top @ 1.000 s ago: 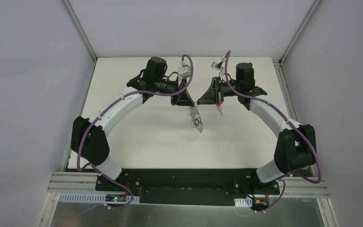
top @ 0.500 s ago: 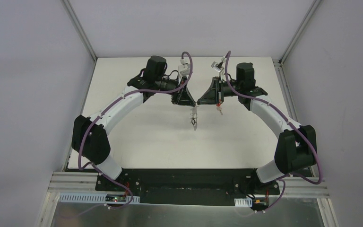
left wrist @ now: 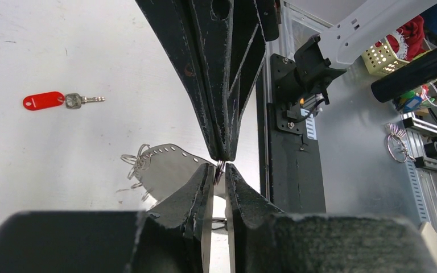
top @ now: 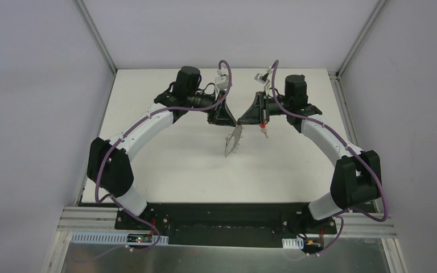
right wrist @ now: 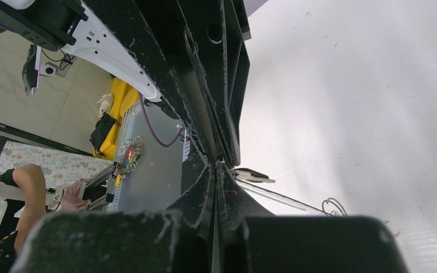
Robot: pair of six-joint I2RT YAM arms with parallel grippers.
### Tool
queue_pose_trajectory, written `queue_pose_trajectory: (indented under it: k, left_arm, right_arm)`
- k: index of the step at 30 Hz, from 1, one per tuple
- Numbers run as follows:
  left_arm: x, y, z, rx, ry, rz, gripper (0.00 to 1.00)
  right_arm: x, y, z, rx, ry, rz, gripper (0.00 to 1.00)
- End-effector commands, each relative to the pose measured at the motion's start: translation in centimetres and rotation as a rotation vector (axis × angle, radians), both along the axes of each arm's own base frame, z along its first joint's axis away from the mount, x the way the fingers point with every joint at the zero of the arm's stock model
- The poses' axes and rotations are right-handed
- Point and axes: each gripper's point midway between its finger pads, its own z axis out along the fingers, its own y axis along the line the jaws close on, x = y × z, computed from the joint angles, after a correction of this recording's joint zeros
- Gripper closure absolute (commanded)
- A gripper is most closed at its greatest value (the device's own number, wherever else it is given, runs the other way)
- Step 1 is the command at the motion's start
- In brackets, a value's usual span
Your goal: Put the keys on the keyring
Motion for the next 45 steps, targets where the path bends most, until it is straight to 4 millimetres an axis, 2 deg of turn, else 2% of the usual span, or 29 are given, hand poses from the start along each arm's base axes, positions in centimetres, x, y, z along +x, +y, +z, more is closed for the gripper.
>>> queue_pose_trajectory:
  k: [1, 5, 12, 15, 20, 27, 31, 40, 45]
  left_arm:
    - [-0.3, -0.5, 1.6, -0.047, -0.032, -0.048, 0.88]
    - [-0.5, -0.6, 1.5, -0.049, -0.026, -0.058, 1.0]
    - [-0.8, 0.1, 1.8, -0.022, -0.078, -0.052, 1.0]
    - [-1.5, 0.9, 1.7, 0.015, -0.129, -0.069, 1.0]
    - [-2.3, 1.7, 1.7, 0.028, -0.218, -0.095, 1.0]
    - [-2.8, 2.0, 1.5, 0.021, -0.276, -0.114, 1.0]
    - [-2.9, 1.6, 1.9, -0.013, -0.217, -0.102, 1.0]
    - [-2.4, 0.4, 3.0, -0.126, -0.079, -0.034, 1.0]
    - [-2.2, -0.2, 4.1, -0.198, -0.016, -0.009, 1.0]
  right_arm:
    - [-0.7, 0.0, 2.4, 0.046, -0.083, 0.033, 1.0]
    - [-0.7, 0.1, 2.5, 0.047, -0.08, 0.032, 1.0]
    - [-0.4, -0.3, 2.7, 0.045, -0.087, 0.008, 0.99]
    - [-0.2, -0.9, 2.8, 0.046, -0.1, -0.012, 0.86]
    - [-0.7, -1.4, 3.0, 0.041, -0.13, 0.001, 0.69]
    - [-2.1, -1.2, 1.9, 0.003, -0.193, 0.045, 0.59]
    - [-2.5, -0.6, 1.0, -0.037, -0.224, 0.054, 0.57]
    - [-3.1, 0.3, 1.1, -0.046, -0.242, 0.084, 0.57]
    - [-3.0, 0.6, 0.9, -0.061, -0.25, 0.077, 0.65]
